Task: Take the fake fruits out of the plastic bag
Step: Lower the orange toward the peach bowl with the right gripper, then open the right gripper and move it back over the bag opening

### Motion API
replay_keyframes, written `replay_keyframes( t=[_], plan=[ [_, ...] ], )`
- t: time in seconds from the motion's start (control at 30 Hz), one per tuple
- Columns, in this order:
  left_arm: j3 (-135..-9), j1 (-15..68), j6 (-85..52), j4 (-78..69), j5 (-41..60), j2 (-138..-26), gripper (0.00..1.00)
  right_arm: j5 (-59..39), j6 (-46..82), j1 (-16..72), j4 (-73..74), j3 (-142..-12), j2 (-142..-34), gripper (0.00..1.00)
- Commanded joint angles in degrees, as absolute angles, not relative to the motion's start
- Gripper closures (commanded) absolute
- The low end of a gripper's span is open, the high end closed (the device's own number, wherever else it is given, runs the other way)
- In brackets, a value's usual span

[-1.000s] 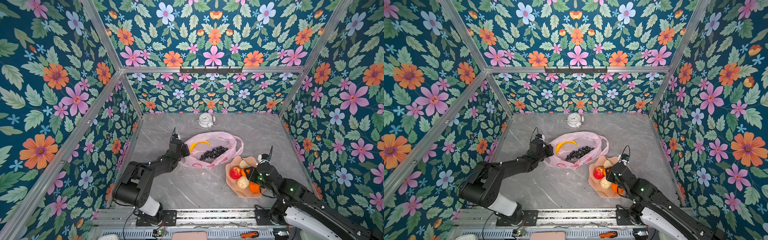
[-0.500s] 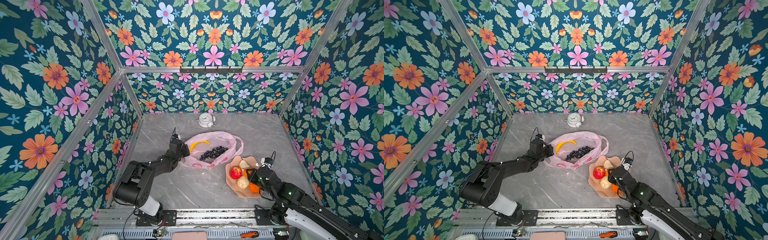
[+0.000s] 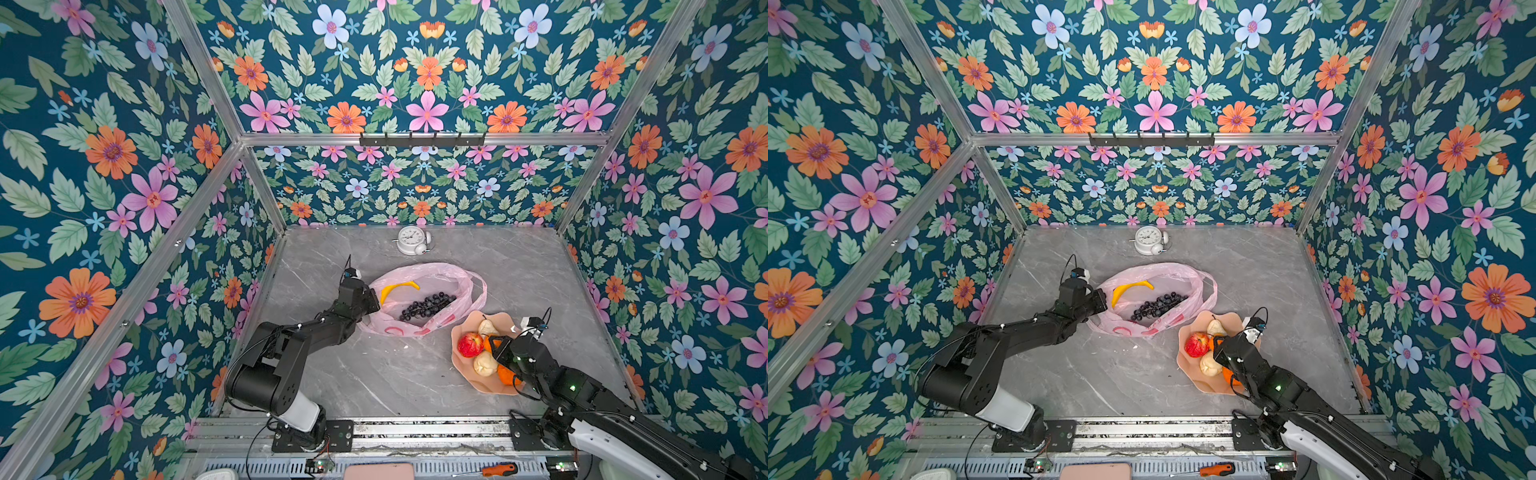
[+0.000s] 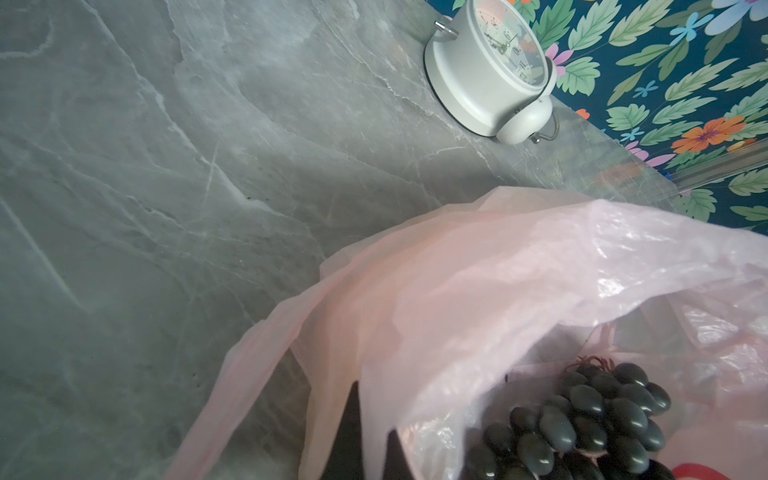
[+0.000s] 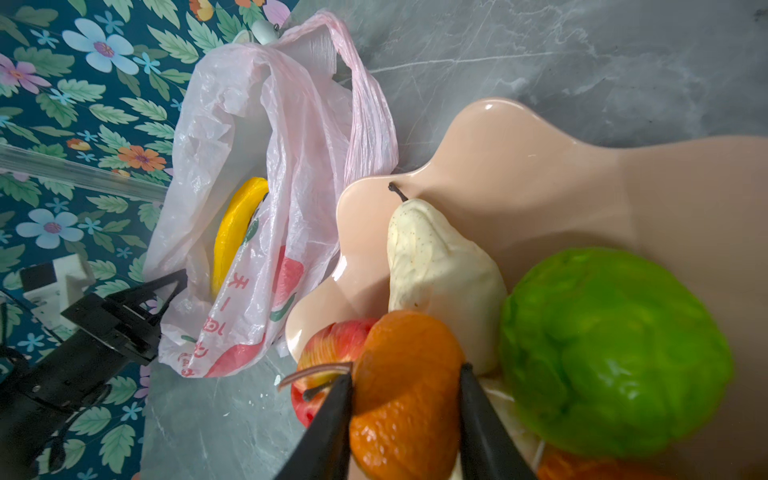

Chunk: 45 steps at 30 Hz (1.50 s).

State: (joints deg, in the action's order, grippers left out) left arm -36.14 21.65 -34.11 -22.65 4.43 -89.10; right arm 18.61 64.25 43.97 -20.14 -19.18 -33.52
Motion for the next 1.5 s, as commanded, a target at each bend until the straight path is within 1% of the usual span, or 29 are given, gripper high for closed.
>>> replay_keyframes(
  t=[0.0,0.07,0.17,0.23,0.37,0.67,1.0,1.27,1.33,1.43,1.47],
  plan=[
    [-36.1,21.7,-33.5,-23.7,4.6,-88.9,0.94,19.4,65.7,43.9,-21.1,-18.8,-33.0,0.65],
    [-36.1,21.7,-33.5,-23.7,4.7,-88.8,0.94,19.3,65.7,43.9,-22.3,-18.9,-32.6,0.59],
    [-36.0,21.7,-33.5,-23.7,4.7,-89.0,0.94,19.3,65.6,44.0,-23.9,-19.5,-32.2,0.53],
    [-36.1,21.7,-33.5,-23.7,4.7,-89.0,0.94,19.2,65.5,44.0,-24.8,-19.8,-32.0,0.51],
    [-36.0,21.7,-33.5,-23.7,4.4,-88.8,0.94,19.2,65.2,43.9,-26.8,-20.4,-31.6,0.49],
    [-36.0,21.6,-33.5,-23.7,4.6,-88.9,0.93,19.2,64.9,43.9,-33.4,-22.2,-29.4,0.48],
    [-36.0,21.7,-33.4,-23.7,4.4,-88.8,0.92,18.6,65.5,43.9,-35.0,-22.7,-30.9,0.56],
    [-36.1,21.7,-33.5,-23.8,4.7,-89.3,0.92,18.1,65.4,43.9,-36.2,-23.1,-29.4,0.57],
    [-36.3,21.8,-33.4,-23.8,4.6,-89.3,0.92,18.3,64.8,44.0,-36.8,-23.8,-29.5,0.54],
    [-36.6,22.4,-33.0,-23.5,3.8,-89.5,0.92,19.1,62.8,44.0,-38.3,-26.3,-30.5,0.44],
    [-36.7,22.8,-32.7,-23.1,3.2,-89.3,0.92,19.3,61.7,43.9,-38.4,-27.1,-31.0,0.39]
  ],
)
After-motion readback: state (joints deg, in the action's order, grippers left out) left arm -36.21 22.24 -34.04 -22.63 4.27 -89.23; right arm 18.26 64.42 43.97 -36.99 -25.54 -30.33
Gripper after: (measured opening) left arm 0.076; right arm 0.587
